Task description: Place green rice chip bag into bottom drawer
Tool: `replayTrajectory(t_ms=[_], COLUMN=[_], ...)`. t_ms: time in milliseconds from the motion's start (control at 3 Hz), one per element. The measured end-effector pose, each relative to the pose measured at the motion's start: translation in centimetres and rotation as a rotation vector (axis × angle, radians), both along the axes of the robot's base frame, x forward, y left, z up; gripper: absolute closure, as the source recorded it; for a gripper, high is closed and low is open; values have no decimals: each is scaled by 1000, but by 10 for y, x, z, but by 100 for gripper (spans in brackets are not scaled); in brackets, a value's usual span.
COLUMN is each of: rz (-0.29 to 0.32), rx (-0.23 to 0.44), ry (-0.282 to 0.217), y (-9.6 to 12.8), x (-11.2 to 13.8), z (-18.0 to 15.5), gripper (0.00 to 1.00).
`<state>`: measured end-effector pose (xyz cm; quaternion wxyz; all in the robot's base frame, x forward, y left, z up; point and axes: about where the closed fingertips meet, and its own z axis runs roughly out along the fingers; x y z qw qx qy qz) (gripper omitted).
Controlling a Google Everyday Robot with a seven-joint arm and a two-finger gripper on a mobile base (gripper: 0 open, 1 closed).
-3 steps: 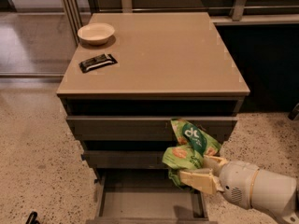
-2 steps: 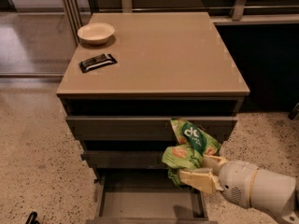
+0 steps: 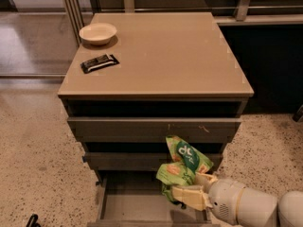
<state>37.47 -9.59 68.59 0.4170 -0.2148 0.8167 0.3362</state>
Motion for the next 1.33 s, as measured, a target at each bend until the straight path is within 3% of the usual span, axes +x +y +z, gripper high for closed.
replayTrajectory(t_ms=[1000, 1333], rz=[47, 56], rx=[118, 122], ry=[212, 200], y=[31, 35], x=[-13, -16], z=[-138, -135], gripper=[100, 100])
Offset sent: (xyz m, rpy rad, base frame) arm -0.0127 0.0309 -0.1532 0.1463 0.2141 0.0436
